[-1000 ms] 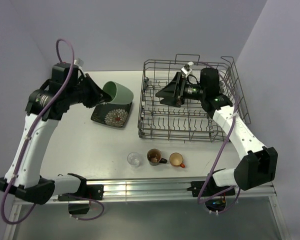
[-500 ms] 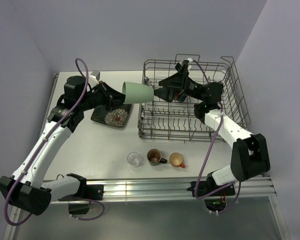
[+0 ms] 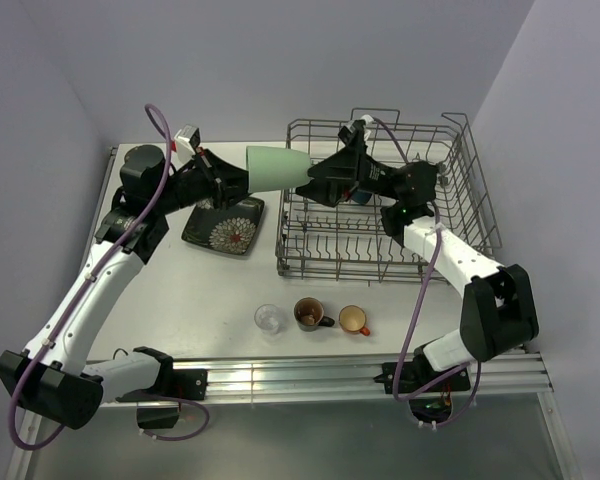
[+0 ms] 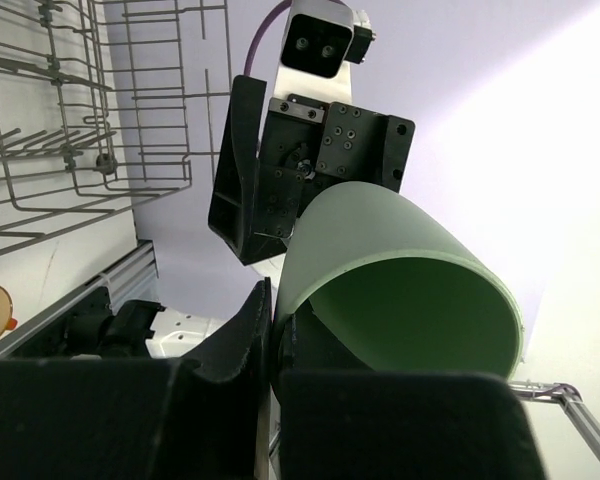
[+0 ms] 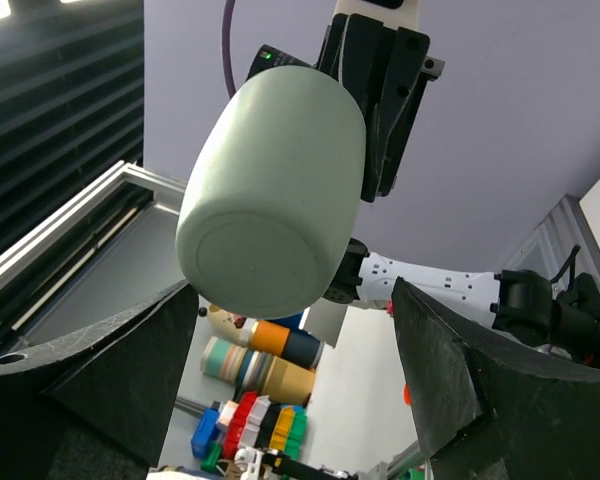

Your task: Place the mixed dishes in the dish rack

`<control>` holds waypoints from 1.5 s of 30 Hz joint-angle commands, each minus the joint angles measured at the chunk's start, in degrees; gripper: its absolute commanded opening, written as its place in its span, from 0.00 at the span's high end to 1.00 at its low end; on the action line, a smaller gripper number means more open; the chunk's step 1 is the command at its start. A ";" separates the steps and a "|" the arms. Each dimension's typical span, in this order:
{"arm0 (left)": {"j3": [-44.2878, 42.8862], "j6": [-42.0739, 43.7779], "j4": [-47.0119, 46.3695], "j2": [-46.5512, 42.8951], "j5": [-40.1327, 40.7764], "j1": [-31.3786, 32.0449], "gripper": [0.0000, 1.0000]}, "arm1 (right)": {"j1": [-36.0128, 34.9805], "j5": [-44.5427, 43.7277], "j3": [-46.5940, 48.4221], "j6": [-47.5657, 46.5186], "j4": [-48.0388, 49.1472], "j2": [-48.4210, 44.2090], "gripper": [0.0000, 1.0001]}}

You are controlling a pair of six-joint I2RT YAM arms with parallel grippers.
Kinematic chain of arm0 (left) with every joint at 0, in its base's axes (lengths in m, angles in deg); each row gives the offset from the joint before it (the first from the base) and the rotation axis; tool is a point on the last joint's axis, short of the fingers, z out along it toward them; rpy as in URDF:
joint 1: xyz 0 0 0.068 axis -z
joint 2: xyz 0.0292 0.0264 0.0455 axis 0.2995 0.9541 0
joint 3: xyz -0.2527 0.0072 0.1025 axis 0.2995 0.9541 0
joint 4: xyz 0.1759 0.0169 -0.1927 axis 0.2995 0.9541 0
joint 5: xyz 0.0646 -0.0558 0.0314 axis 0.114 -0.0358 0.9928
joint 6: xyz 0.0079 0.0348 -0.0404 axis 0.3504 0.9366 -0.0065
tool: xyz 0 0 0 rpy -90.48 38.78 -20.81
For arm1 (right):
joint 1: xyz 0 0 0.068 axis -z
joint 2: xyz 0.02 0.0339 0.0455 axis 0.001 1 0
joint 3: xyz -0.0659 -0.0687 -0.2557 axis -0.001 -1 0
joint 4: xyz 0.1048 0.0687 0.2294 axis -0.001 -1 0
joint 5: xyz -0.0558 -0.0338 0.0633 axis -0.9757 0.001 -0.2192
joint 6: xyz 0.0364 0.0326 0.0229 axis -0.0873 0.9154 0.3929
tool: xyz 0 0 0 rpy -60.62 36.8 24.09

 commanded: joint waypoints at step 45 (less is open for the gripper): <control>-1.05 29.60 44.87 5.46 18.78 -7.99 0.15 | 14.10 -70.26 33.98 -84.46 -121.15 -4.15 1.00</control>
